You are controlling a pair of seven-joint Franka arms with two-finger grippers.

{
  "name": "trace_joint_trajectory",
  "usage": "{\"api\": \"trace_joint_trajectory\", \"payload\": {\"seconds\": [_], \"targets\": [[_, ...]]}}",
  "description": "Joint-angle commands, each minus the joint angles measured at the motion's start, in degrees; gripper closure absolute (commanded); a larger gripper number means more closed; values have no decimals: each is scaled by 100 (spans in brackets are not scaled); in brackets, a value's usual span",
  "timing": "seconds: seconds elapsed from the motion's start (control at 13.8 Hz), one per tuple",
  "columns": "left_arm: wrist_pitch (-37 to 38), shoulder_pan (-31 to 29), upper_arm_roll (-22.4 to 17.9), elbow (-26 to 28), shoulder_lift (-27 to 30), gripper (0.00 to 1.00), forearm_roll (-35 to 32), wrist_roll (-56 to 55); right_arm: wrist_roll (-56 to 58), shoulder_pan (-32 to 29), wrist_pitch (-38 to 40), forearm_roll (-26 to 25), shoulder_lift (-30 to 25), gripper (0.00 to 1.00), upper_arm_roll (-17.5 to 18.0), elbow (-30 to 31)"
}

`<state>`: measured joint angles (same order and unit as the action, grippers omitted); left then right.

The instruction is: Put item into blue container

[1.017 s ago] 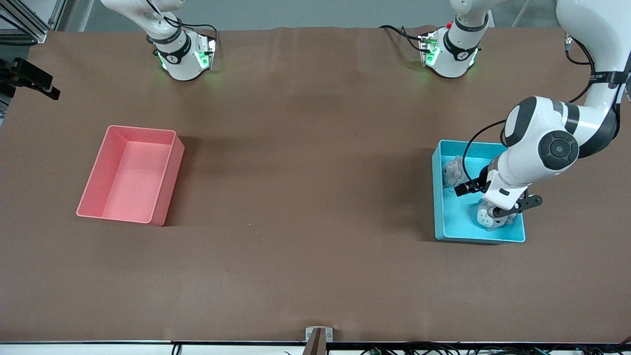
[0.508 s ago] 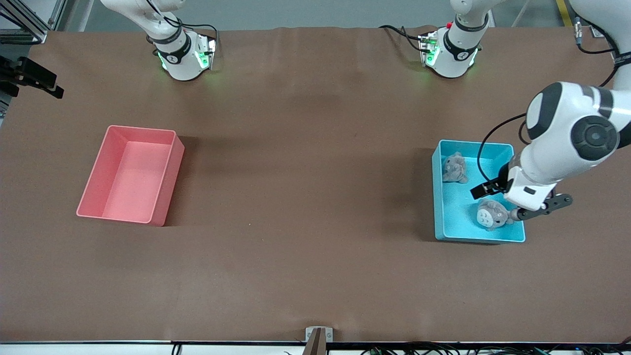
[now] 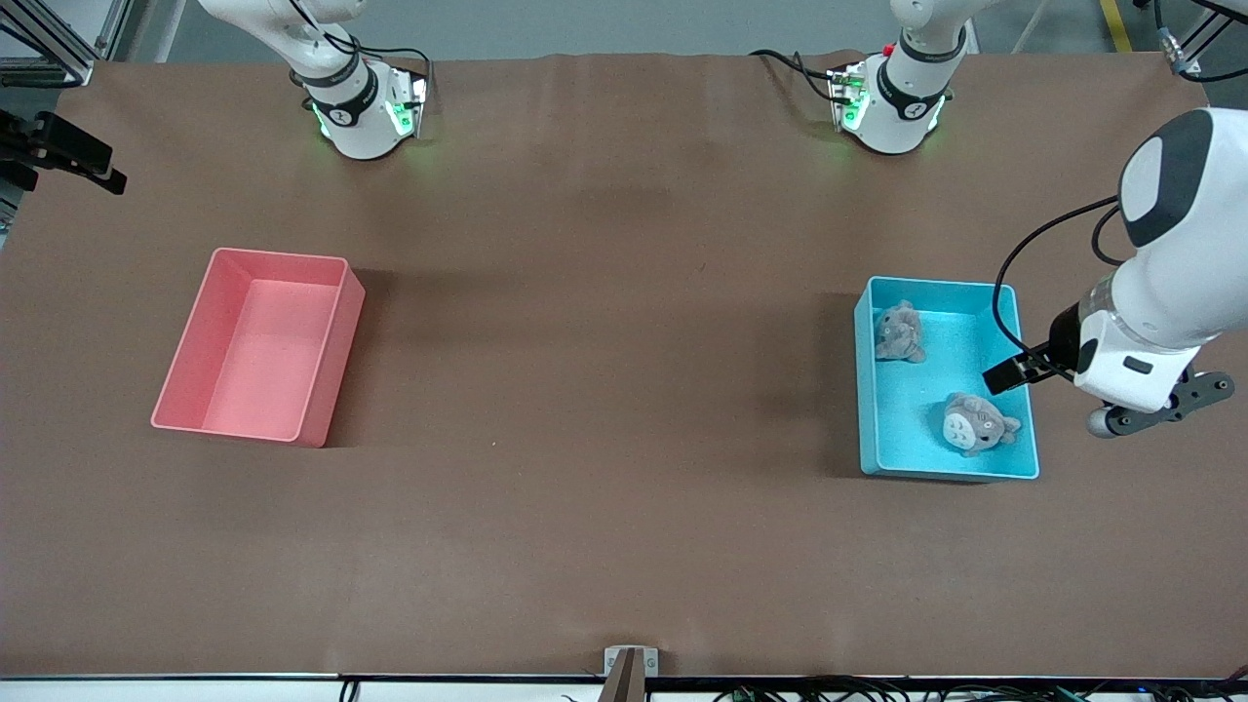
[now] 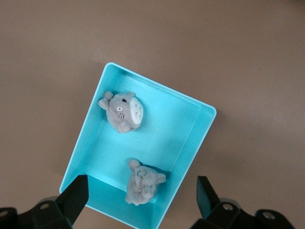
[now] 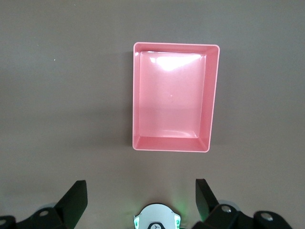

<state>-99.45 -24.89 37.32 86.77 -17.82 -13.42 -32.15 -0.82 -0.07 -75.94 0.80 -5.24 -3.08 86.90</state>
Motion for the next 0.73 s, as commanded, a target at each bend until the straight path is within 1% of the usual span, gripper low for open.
{"api": "trace_joint_trajectory", "payload": {"seconds": [0.0, 0.22, 0.44, 0.65], "targets": [[626, -7, 170, -431, 15, 0, 51, 217, 12, 16, 62, 70, -65, 0, -8, 11], [979, -16, 232, -669, 59, 0, 24, 743, 29, 77, 10, 70, -65, 0, 1, 11], [1023, -60, 206, -670, 488, 0, 59, 1114, 143, 112, -52, 70, -65, 0, 9, 11], [1401, -60, 188, -661, 876, 0, 103, 1404, 249, 112, -87, 70, -65, 0, 1, 11]]}}
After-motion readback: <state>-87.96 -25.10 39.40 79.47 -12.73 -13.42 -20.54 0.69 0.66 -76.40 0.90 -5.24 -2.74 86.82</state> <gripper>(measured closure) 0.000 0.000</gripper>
